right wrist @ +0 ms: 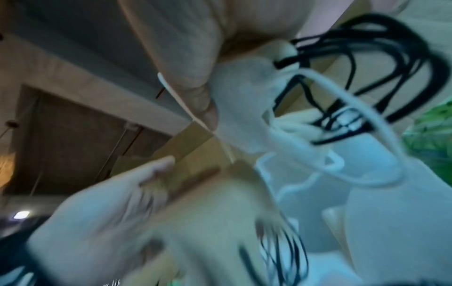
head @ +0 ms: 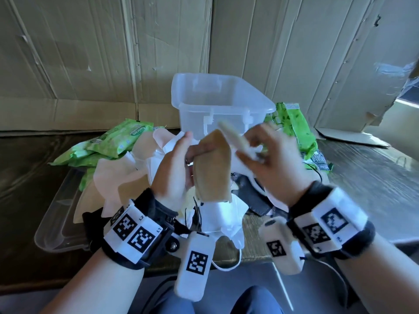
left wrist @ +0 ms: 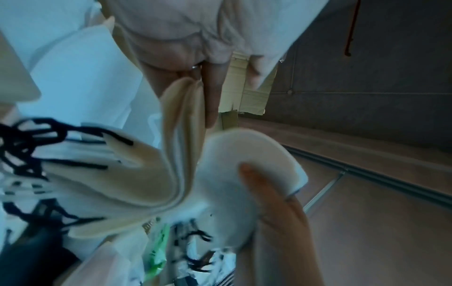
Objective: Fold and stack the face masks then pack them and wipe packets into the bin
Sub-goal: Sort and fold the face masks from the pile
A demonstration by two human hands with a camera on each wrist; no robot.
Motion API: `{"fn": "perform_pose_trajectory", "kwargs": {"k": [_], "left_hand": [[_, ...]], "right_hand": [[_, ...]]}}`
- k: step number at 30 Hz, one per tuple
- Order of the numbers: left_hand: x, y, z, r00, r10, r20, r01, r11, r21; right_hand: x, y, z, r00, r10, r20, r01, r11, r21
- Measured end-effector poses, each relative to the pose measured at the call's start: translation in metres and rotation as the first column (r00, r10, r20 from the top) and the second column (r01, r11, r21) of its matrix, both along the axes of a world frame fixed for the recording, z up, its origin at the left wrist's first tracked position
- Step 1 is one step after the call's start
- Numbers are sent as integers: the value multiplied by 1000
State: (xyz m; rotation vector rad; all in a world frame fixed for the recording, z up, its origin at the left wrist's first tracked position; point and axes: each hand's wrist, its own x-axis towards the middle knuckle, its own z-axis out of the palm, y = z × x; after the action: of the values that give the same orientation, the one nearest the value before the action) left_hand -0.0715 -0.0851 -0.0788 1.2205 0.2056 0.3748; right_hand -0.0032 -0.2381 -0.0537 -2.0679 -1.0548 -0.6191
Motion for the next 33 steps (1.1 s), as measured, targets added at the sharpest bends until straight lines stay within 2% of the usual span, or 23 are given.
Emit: {"fn": "perform_pose_trajectory", "kwargs": {"k": [1,3,5,7,8,10,12,16,22,27,33], "left_hand": [[-1,-3,3,1000,-30,8,30,999,-29],[-3,-7,4,998,-45,41,44,999,21],[-5,-6,0,998,-2,69,-8,990,143],[-6,-2,-6,997,16,71,-32,972,234],[-5,-2,-8,997,12,74,-30,966,257],[-4,-3,-7,996,22,92,-50,948,315],[-3,-5,-5,992,37,119,-80,921,382],[-5,-8,-3,988,0,154,-66,904,422],[-7,-6,-3,982,-4,187,-79,899,430],[-7,-3,-8,979,-23,202,-60,916,397],[-3,1,-11,982,-8,191,-77,896,437]], "right_hand": [[-6,3,-7,999,39,-11,-40,989,-143],[-10,3,-16,994,82,-77,-104,928,-357],[-9,-4,-11,963,177,-203,-246,885,-395],[-6,-10,-4,905,270,-330,-370,882,-292],[-4,-11,-2,901,268,-342,-357,905,-232],[5,-10,-1,943,177,-283,-219,968,-124],[12,-7,0,962,103,-255,-125,989,-72],[16,-5,2,961,105,-257,-88,993,73],[9,-5,-1,994,96,-59,-77,960,270],[10,-6,0,987,146,-65,-125,959,255],[18,0,-3,895,302,-328,-260,951,165]]}}
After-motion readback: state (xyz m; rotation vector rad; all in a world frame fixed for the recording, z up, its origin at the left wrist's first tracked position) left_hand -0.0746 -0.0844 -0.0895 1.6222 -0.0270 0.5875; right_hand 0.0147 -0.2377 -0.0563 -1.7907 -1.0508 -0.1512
